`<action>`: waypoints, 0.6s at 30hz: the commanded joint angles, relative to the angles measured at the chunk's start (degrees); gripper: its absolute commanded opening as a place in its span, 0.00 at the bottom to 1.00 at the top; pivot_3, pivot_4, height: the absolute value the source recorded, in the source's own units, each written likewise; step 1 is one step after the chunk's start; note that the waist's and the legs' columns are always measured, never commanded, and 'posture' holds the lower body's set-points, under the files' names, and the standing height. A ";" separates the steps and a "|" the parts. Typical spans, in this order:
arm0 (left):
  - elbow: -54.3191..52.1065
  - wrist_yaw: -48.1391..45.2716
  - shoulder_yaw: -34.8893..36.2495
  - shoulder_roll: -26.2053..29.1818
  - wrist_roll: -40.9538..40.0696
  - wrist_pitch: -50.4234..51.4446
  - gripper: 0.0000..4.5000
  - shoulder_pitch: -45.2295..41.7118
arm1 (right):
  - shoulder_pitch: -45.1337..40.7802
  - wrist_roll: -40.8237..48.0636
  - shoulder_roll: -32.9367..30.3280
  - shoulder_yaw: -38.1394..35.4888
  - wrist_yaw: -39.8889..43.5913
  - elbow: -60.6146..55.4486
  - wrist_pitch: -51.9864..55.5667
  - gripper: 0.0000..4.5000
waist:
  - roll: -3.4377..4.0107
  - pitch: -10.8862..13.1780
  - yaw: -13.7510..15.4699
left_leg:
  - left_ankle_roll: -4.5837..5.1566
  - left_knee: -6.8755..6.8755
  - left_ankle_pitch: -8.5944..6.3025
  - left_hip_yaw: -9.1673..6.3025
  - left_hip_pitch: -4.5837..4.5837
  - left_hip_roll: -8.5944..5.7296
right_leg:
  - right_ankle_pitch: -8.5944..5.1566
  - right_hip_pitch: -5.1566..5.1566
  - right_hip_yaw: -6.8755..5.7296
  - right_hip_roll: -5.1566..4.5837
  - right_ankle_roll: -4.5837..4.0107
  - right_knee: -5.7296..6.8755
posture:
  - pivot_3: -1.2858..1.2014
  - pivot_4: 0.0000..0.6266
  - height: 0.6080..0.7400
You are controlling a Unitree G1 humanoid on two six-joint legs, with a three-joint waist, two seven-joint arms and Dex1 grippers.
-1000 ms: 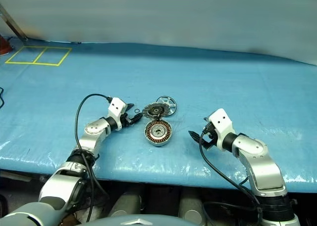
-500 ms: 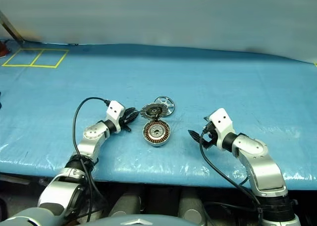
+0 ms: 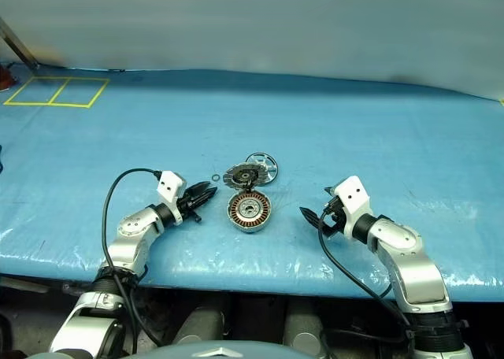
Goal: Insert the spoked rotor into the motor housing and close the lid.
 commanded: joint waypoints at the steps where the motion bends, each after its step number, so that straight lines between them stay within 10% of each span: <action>1: 2.33 2.22 -1.66 1.64 4.05 1.18 0.28 -2.45 | -0.65 0.80 -0.11 -1.23 -0.13 -0.74 -1.79 1.00 | 0.00 0.00 0.03 | 0.00 0.00 0.00 0.00 0.01 0.00 | 0.00 0.00 0.00 0.00 0.00 0.00 | 0.52 0.24 1.00; 18: 11.33 2.49 -7.07 -1.26 8.53 9.40 0.37 -10.77 | -0.07 0.31 -0.51 -0.49 -0.03 -0.95 -3.79 1.00 | 0.01 -0.01 0.79 | 0.09 0.05 0.07 0.00 0.05 -0.13 | 0.00 0.17 -0.04 -0.14 0.01 -0.02 | 0.52 0.24 1.00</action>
